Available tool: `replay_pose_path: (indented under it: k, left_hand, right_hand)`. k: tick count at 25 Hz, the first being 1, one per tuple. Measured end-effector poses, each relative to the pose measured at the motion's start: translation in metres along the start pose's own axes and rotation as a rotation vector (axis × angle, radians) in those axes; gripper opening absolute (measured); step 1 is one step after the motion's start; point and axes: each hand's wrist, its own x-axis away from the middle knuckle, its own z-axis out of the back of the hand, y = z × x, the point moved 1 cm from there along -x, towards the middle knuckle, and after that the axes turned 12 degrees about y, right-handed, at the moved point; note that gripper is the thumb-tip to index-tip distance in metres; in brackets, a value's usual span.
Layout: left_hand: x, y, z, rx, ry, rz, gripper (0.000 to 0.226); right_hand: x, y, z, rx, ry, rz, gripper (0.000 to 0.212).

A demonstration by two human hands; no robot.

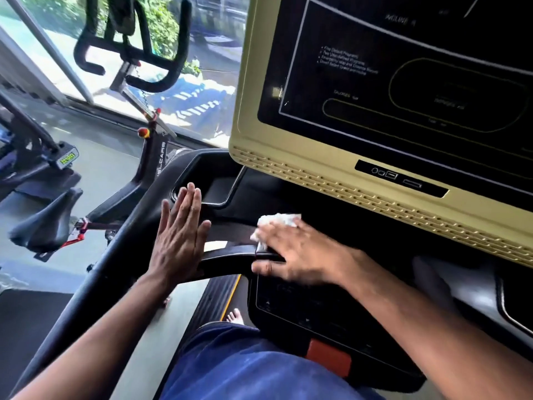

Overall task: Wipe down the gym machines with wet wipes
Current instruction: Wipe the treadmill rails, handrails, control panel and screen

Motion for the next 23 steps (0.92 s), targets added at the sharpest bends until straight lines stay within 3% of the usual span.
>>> replay_pose_path:
  k: [3,7,12,15,17,19,23]
  left_hand:
    - [-0.022,-0.024,-0.013,-0.095,-0.065,-0.023,0.068]
    - [-0.027,-0.03,-0.016,-0.152,-0.085,-0.094,0.067]
    - [-0.066,-0.055,-0.013,-0.055,-0.104,0.039,0.072]
    - [-0.066,-0.052,-0.017,-0.044,-0.099,0.063,0.074]
    - [-0.064,-0.051,-0.016,-0.028,-0.096,0.061,0.074]
    - [-0.064,-0.053,-0.014,-0.019,-0.088,0.054,0.074]
    - [-0.063,-0.049,-0.014,-0.02,-0.086,0.039,0.072]
  right_hand:
    - [0.037,-0.003,-0.001,0.0,-0.018,0.012,0.094]
    - [-0.009,0.026,0.0,-0.017,-0.009,-0.237,0.088]
    - [-0.092,0.004,-0.022,0.037,0.165,-0.263,0.082]
    - [-0.13,0.01,-0.013,0.068,0.326,-0.408,0.076]
    - [-0.145,0.016,-0.001,0.047,0.302,-0.539,0.075]
    - [-0.141,0.009,0.001,0.049,0.286,-0.492,0.077]
    - [-0.077,-0.033,-0.018,0.086,0.168,-0.119,0.083]
